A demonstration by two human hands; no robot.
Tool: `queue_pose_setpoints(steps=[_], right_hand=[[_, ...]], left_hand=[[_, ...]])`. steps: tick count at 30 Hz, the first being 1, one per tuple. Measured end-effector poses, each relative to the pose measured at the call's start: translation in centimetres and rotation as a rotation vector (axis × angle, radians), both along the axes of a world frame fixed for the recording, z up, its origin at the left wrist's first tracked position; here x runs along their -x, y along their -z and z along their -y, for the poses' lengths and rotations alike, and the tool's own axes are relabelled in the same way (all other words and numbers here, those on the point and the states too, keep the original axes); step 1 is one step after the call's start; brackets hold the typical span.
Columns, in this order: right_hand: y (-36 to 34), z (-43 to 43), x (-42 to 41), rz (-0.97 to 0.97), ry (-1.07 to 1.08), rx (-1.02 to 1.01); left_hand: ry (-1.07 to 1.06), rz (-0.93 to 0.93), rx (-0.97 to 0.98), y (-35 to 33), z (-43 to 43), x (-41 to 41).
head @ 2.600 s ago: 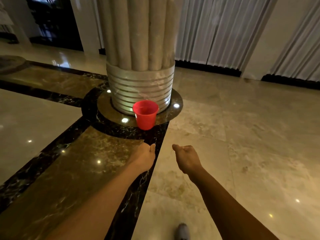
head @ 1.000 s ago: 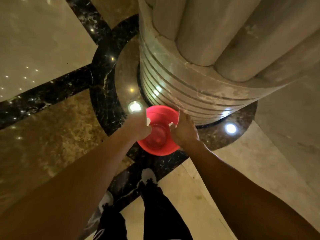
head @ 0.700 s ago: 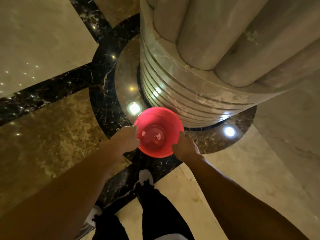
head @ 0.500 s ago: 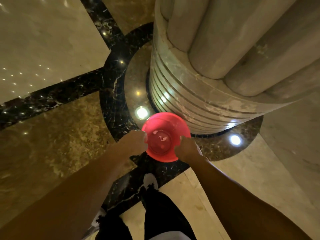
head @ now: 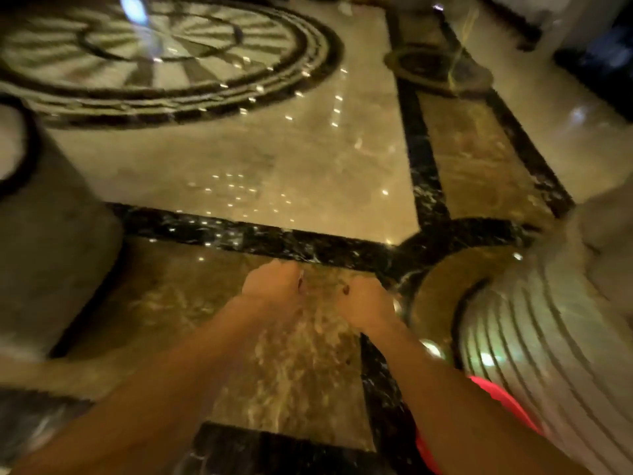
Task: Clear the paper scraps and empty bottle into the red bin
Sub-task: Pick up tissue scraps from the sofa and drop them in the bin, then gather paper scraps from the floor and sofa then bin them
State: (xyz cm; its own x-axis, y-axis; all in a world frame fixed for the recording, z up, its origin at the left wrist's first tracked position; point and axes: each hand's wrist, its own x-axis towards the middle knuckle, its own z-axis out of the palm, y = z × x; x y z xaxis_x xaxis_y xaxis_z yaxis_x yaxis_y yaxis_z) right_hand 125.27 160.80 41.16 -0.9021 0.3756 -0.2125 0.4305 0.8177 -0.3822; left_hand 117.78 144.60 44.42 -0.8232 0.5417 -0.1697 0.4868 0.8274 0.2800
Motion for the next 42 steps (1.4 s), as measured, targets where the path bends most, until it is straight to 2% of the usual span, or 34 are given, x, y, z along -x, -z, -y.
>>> queue_pose_setpoints(steps=[1,2,4,5,11,14,20,25,30,36,42], right_hand=[[-0.5,0.2,-0.1,-0.007,0.020,0.005],[-1.5,7.1,5.1,-0.088,-0.156,-0.032],[-2.3,9.3,6.5,-0.088,-0.173,-0.024],[-3.4,18.2,12.2,-0.159,-0.380,-0.012],[-4.9,36.8,21.6,-0.237,-0.735,0.028],[-4.1,45.0,26.2,-0.252,-0.916,0.027],[-3.3,59.5,36.6,-0.207,-1.160,-0.048],[-4.7,72.3,43.3,-0.206,-1.330,-0.067],[-2.9,85.9,47.1,-0.191,-1.471,-0.057],[0.6,104.6,53.7,-0.165,-1.460,-0.115],[-2.2,119.5,61.6,-0.136,-1.380,-0.180]], left_hand=[[-0.003,-0.031,-0.006,0.7,-0.1,0.5],[-0.160,-0.083,-0.004,-1.4,7.8,3.0],[-0.196,-0.097,0.004,-2.0,10.2,4.2],[-0.374,-0.153,0.013,-2.8,20.1,6.5],[-0.799,-0.204,0.052,-1.4,40.3,8.1],[-0.989,-0.233,0.051,0.0,48.1,8.9],[-1.188,-0.218,0.101,1.5,60.2,15.2],[-1.313,-0.321,0.124,0.6,69.6,20.1],[-1.424,-0.324,0.143,1.7,80.7,24.2],[-1.431,-0.241,0.163,5.3,98.6,31.2],[-1.324,-0.218,0.060,4.4,115.8,42.0]])
